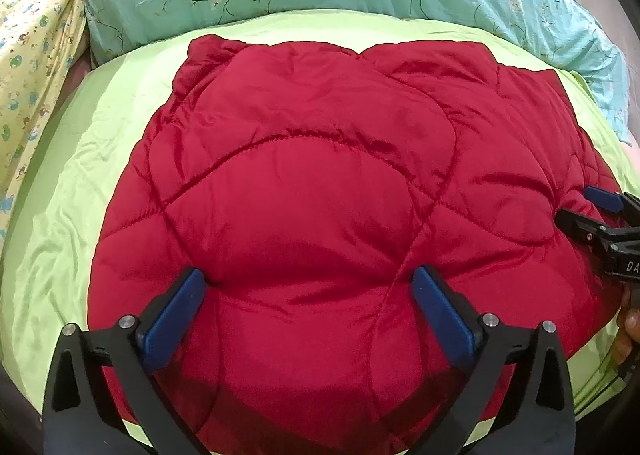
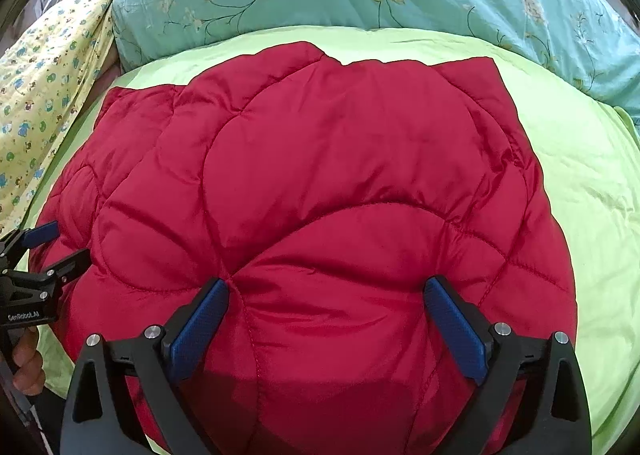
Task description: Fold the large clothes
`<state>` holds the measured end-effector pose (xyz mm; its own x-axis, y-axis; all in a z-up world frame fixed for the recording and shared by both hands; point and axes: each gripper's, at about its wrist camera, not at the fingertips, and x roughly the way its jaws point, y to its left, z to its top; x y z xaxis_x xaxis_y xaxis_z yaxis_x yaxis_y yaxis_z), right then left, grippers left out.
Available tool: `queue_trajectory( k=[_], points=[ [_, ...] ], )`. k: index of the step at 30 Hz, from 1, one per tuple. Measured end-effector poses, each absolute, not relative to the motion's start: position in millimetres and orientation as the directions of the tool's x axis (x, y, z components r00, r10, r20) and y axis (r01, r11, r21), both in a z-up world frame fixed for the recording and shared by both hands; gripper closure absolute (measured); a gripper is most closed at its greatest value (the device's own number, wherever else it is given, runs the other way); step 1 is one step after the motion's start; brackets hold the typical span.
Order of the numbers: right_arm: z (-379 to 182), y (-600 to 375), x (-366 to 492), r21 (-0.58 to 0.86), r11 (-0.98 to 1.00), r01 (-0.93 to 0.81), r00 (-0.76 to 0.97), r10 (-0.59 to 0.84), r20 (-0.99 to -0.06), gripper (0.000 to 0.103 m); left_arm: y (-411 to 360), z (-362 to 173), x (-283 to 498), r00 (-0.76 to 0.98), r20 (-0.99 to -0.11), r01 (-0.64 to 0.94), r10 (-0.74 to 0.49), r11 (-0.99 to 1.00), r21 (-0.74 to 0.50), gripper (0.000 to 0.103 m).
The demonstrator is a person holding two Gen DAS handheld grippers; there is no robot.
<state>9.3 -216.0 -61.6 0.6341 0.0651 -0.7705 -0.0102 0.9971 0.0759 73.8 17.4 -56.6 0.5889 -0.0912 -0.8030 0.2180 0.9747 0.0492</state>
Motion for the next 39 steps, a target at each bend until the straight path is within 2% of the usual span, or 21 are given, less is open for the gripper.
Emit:
queue_trajectory(
  k=[13, 24, 29, 39],
  points=[
    [-43, -216, -14, 0.095, 0.995, 0.010, 0.670, 0.064, -0.740, 0.006, 33, -42, 60, 0.604, -0.784, 0.209, -0.141, 0.978, -0.014, 0.000],
    [-26, -200, -72, 0.151, 0.985, -0.083, 0.669, 0.168, -0.724, 0.004, 45, -29, 10, 0.617, -0.780, 0.176, -0.100, 0.984, 0.014, 0.000],
    [-31, -183, -98, 0.112, 0.989, -0.095, 0.659, 0.147, -0.738, 0.004, 45, -29, -13, 0.637, -0.767, 0.178, -0.078, 0.983, 0.048, 0.000],
    [-39, -167, -131, 0.098, 0.993, -0.072, 0.665, 0.121, -0.737, 0.004, 43, -26, -41, 0.641, -0.761, 0.190, -0.100, 0.981, 0.032, 0.000]
  ],
)
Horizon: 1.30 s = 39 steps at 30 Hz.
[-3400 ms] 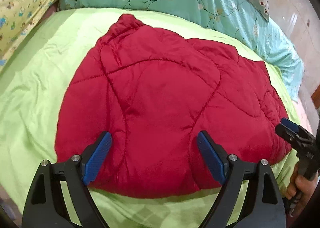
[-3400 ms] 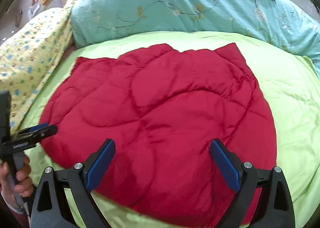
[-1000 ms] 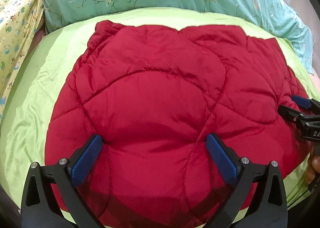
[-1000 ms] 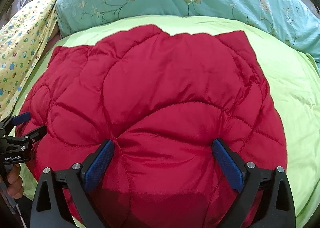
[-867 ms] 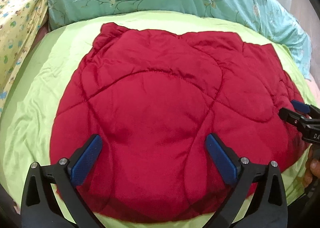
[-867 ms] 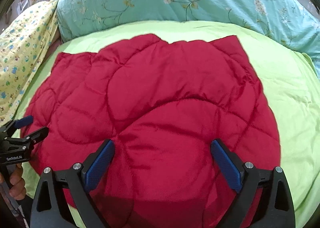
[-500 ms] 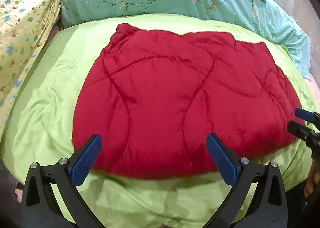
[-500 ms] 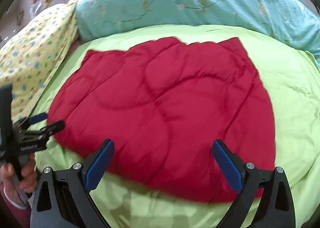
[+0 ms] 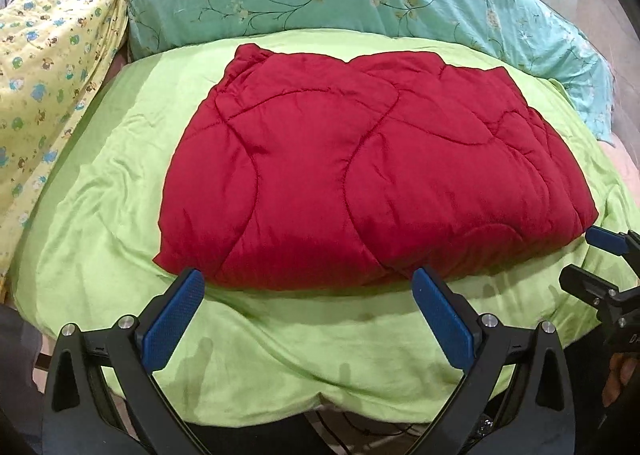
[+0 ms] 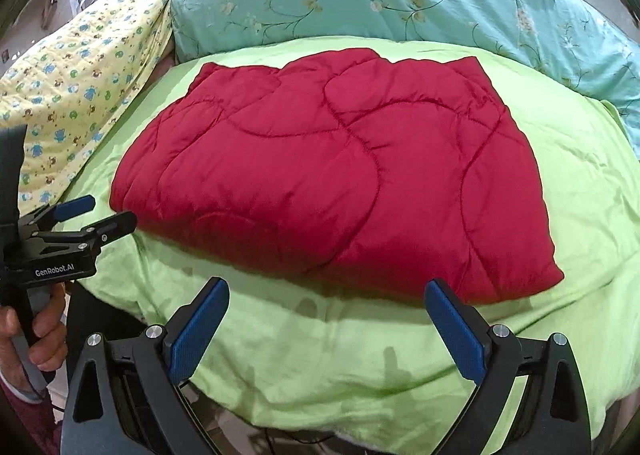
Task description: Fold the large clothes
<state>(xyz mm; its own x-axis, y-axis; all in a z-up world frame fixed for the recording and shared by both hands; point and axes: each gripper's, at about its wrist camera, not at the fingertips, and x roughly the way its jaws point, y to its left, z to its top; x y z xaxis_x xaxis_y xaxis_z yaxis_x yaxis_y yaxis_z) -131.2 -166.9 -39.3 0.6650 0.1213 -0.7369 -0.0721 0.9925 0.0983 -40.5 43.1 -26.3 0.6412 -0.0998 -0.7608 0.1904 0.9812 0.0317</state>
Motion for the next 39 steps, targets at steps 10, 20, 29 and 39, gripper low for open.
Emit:
queue_trajectory(
  k=[10, 20, 29, 39],
  points=[
    [-12, -162, -134, 0.065, 0.997, -0.048, 0.718, 0.080, -0.691, 0.003, 30, -7, -46, 0.675, -0.730, 0.205, -0.109, 0.978, 0.043, 0.000],
    [-17, -155, -126, 0.050, 0.998, -0.047, 0.699, 0.068, -0.712, 0.003, 25, -11, -42, 0.653, -0.749, 0.219, -0.114, 0.975, 0.043, 0.000],
    [-21, -156, -121, 0.060, 0.997, -0.038, 0.697, 0.070, -0.713, 0.003, 27, -17, -37, 0.649, -0.754, 0.212, -0.102, 0.976, 0.051, 0.000],
    [-29, -160, -115, 0.079, 0.997, -0.024, 0.687, 0.074, -0.723, 0.003, 28, -26, -32, 0.632, -0.769, 0.211, -0.101, 0.976, 0.045, 0.000]
  ],
)
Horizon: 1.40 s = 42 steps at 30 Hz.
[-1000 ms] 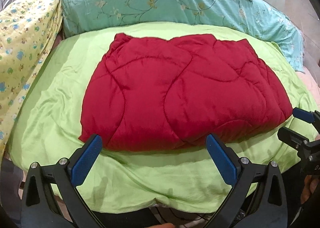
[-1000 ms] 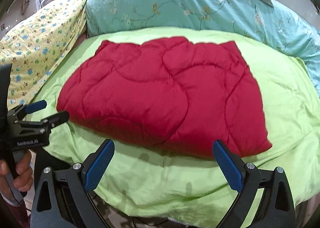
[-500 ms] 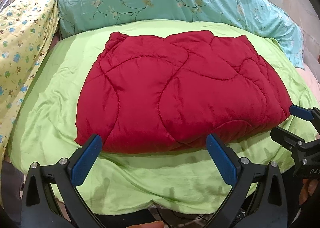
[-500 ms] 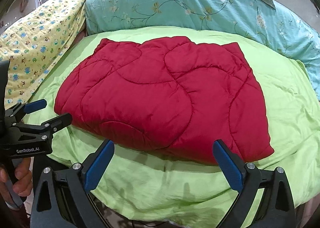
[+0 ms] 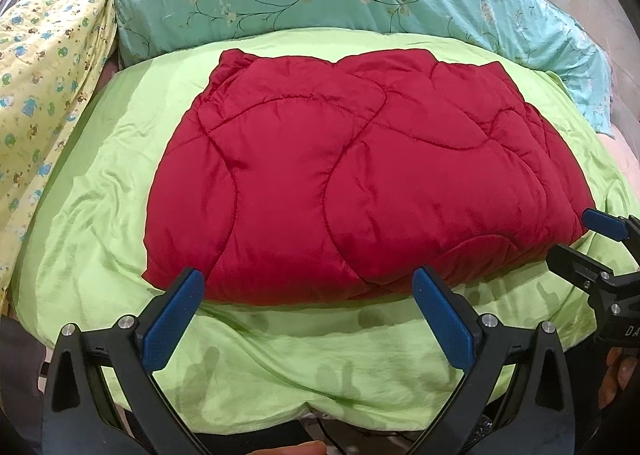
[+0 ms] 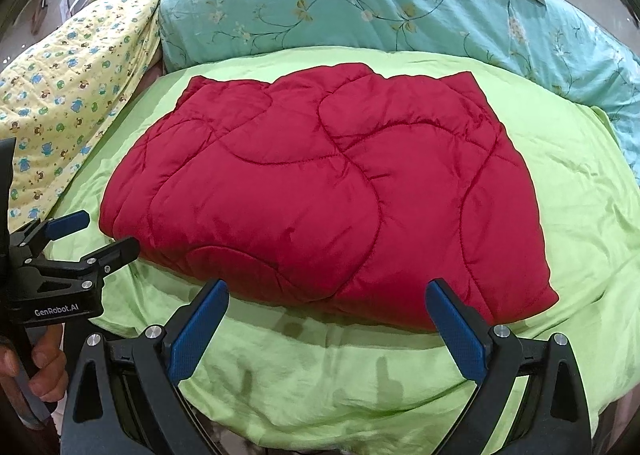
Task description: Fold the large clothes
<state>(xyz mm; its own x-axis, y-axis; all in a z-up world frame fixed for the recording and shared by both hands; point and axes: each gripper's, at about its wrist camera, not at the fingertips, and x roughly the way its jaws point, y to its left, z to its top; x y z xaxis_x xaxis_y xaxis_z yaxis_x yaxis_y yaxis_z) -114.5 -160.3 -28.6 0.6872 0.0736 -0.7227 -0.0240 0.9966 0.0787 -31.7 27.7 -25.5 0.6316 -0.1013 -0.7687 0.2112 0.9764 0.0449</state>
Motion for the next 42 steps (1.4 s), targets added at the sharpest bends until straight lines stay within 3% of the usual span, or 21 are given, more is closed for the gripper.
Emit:
queue_trajectory(
  k=[42],
  points=[
    [-31.9, -162.5, -104.4, 0.100, 0.995, -0.016, 0.678, 0.084, -0.730, 0.003, 20.0, -23.9, -27.0, 0.637, -0.761, 0.225, -0.119, 0.974, 0.036, 0.000]
  ],
)
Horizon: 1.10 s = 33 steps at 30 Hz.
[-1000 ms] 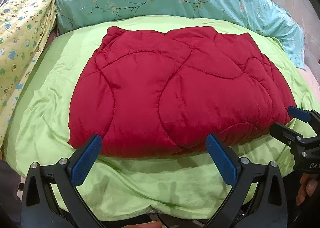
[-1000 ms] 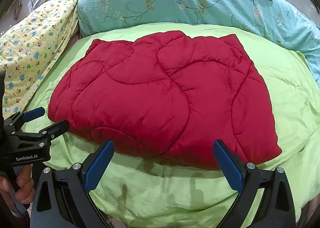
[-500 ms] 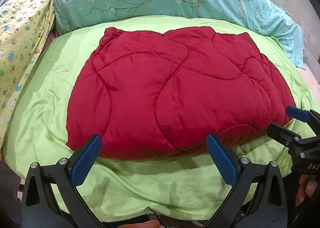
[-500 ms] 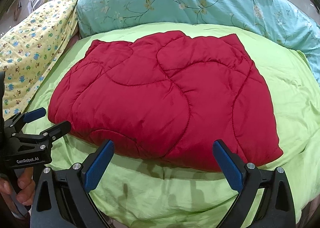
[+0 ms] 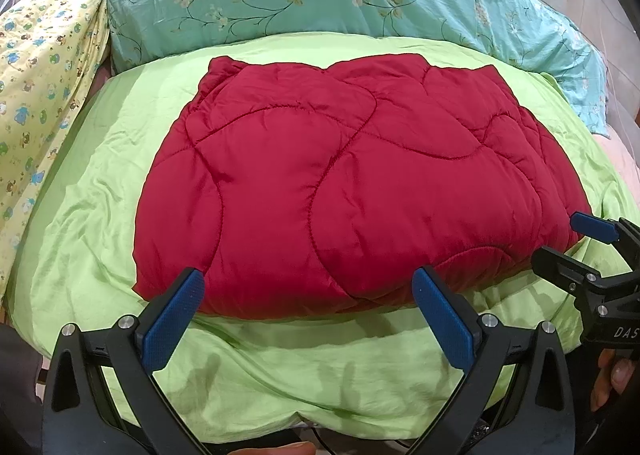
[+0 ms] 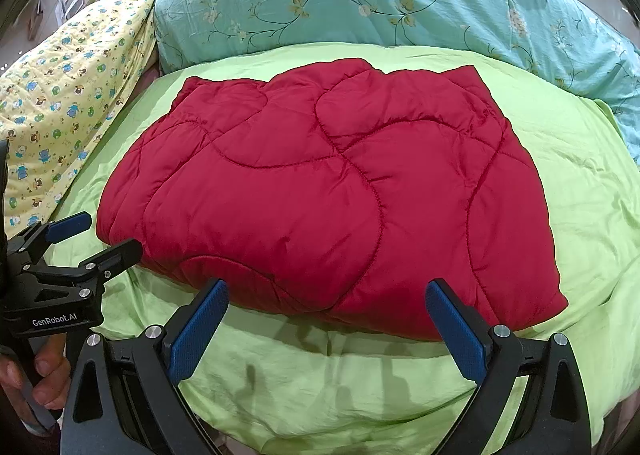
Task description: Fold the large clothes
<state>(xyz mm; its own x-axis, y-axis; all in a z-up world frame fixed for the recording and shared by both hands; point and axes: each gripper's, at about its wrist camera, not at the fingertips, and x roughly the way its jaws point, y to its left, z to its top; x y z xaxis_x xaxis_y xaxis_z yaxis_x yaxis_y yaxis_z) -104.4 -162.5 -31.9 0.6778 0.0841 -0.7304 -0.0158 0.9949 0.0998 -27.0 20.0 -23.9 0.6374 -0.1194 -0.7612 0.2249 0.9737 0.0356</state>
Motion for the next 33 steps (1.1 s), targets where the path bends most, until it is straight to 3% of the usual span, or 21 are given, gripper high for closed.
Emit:
queue_trajectory(
  k=[33],
  points=[
    [-26.4, -160.9, -105.0, 0.102, 0.995, -0.021, 0.678, 0.089, -0.730, 0.003, 18.8, -21.2, -28.1, 0.640, -0.759, 0.228, -0.119, 0.973, 0.040, 0.000]
  ],
)
